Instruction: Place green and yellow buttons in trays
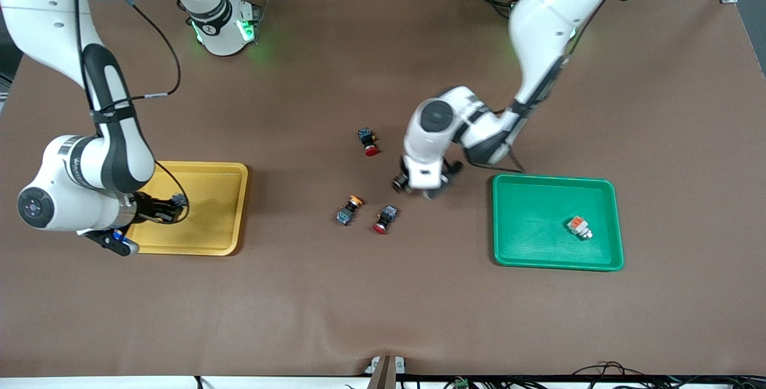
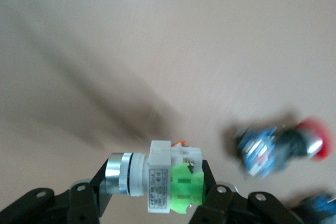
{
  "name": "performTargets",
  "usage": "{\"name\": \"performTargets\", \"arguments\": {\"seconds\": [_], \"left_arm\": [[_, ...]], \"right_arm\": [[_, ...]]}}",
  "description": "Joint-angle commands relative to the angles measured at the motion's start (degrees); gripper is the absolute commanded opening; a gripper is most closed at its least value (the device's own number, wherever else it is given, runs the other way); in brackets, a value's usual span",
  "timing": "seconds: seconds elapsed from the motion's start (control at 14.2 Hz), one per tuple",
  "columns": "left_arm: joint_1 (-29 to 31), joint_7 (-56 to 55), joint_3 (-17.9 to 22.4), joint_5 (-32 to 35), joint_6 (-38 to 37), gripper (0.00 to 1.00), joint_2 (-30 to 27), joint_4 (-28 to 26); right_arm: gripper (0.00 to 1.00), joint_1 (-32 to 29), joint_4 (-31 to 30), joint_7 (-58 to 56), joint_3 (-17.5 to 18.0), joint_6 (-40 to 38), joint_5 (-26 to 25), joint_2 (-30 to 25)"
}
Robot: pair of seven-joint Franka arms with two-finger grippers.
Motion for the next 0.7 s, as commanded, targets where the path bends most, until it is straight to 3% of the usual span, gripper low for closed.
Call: {"name": "performTargets", "arguments": {"seconds": [0.0,0.07,0.14,0.21,0.35,0.63], "left_arm": [[5.18,7.69,-0.20,1.22,-0.07,0.00,-1.64,0.13],[8.25,12.26,-0.20,1.22,-0.59,0.00,-1.90,-0.31],[11.07,17.09,-0.20,1.31,-3.21,0.00,-2.42,-0.40],[13.18,21.57,-0.20,1.22,-6.63,0.00,-2.52,-0.49],[17.49,26.96,-0.20,1.31,-10.78,0.00,-2.52,-0.92],[24.62,29.08,-0.20,1.40,-13.07,0.00,-3.57,-2.51]], "right_arm": [[0.06,-3.00,-1.26,-3.99,1.16,2.37,-0.53,0.80],[0.26,-3.09,-1.26,-4.00,1.07,2.81,-0.62,1.06],[0.78,-3.09,-1.17,-3.91,1.16,2.90,-0.62,1.24],[0.83,-3.18,-1.09,-3.91,1.16,2.99,-0.62,1.24],[0.84,-3.27,-0.91,-3.82,1.16,2.91,-0.53,1.16],[0.84,-2.30,-0.38,-2.59,1.25,2.03,-0.27,0.54]]}}
